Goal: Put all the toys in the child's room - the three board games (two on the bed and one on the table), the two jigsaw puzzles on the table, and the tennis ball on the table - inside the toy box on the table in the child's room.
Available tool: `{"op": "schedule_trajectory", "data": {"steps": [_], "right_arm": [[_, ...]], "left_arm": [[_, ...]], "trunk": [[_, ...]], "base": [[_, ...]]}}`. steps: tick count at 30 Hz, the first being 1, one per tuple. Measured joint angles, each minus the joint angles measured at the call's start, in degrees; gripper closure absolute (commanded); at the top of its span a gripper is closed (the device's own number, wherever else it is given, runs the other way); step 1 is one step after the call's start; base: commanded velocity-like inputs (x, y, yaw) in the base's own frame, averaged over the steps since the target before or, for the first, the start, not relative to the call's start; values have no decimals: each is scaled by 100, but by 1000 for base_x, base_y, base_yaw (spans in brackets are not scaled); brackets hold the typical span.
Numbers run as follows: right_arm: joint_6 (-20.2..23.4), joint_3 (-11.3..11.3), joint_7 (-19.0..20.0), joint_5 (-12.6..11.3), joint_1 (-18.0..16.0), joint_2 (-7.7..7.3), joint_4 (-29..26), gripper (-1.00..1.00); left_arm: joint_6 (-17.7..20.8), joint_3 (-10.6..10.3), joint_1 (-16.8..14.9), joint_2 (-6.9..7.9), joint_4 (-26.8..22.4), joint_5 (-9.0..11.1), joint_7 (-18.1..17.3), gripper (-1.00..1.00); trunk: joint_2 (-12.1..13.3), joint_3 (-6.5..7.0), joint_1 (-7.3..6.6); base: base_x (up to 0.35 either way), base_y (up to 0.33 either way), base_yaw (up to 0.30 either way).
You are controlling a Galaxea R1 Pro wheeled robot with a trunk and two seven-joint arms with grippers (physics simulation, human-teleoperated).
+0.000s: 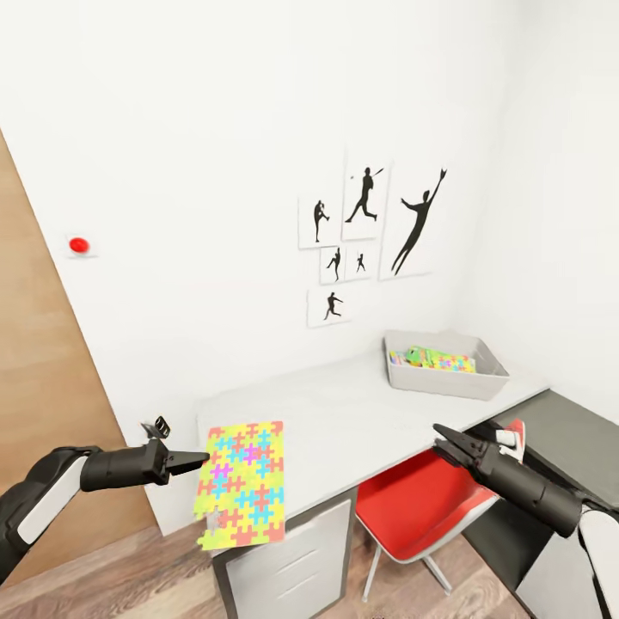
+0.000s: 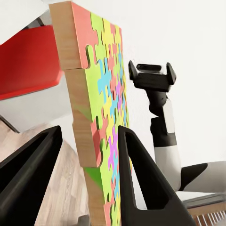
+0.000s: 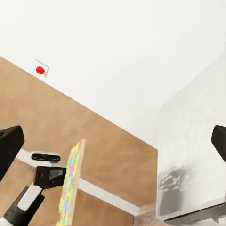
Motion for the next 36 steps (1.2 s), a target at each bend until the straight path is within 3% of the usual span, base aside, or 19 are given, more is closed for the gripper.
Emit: {"op": "schedule_trajectory", "data": {"steps": [4,9,17,29,36], "right_arm": [[5,-575,874,0,0,-17,0,-100],[5,-814,1399,34,-7,-18,8,-100],[-30,-843,1447,79,-12,9,34,-100],[-54,-848,1422,100,-14,53,47,-100],[-62,-840,1423,100,-14,66,52,-100]], "left_arm": [[0,-1,0,0,2,1,0,100],[0,-2,-1,-6,3,-1,0,100],[-10,3,6,-44,11,-18,2,100],[-60,-2,7,-69,12,-26,24,100],[-59,-1,7,-69,10,-26,26,100]], "trunk": [[-1,11,0],[-2,24,1],[-4,45,1],[-7,77,1],[-7,82,0]], "base": [[0,0,-268],[0,0,-268],[0,-10,-268],[26,-238,-266],[148,-70,-87]]}}
